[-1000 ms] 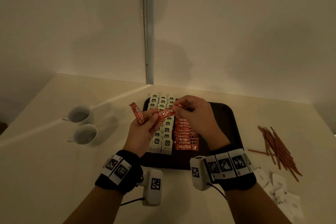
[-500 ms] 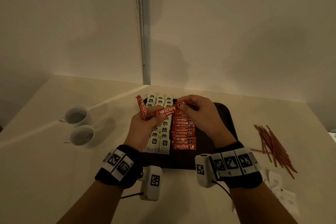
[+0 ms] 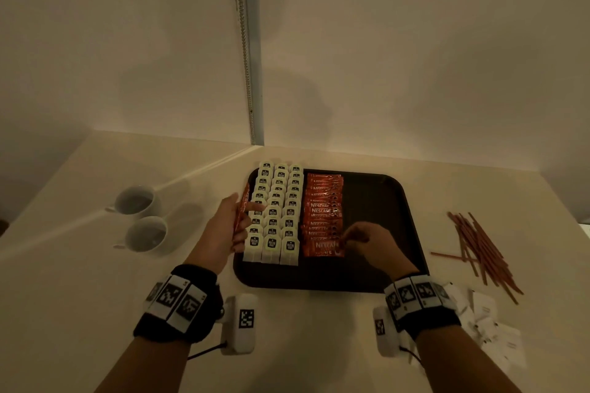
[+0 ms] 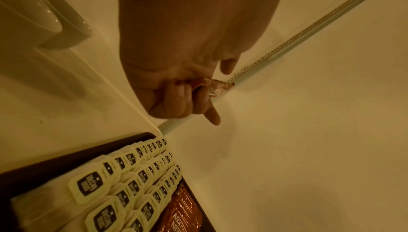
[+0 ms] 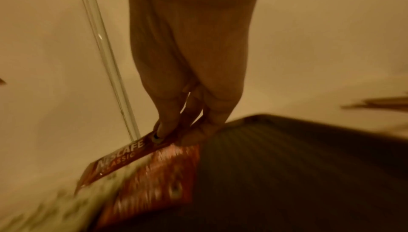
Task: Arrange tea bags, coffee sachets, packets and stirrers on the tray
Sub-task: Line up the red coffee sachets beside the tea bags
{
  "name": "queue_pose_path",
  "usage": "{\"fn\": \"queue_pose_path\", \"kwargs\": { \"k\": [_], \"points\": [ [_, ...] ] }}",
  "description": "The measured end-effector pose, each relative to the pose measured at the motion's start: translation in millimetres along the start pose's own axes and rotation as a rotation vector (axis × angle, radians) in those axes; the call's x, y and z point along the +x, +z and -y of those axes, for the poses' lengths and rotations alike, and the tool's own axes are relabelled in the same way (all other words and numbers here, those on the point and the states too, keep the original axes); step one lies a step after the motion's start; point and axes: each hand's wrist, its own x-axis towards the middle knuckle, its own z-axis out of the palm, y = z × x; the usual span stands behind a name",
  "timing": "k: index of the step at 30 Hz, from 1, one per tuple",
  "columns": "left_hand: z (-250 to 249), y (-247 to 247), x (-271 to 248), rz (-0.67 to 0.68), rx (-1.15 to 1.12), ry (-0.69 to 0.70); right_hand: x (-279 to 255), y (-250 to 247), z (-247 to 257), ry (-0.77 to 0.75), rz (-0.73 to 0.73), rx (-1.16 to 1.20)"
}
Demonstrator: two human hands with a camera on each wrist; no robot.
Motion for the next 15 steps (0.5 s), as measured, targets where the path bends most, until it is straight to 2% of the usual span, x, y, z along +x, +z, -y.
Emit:
{"fn": "queue_pose_path", "kwargs": {
  "k": [6, 15],
  "points": [
    [0, -3, -7, -0.059, -0.042, -0.004, -1, 32, -30, 0.120, -0.001, 0.086],
    [8, -2, -9, 0.007, 0.067, 0.003, 8, 49, -30, 0.170, -0.098, 0.133]
  ]
}}
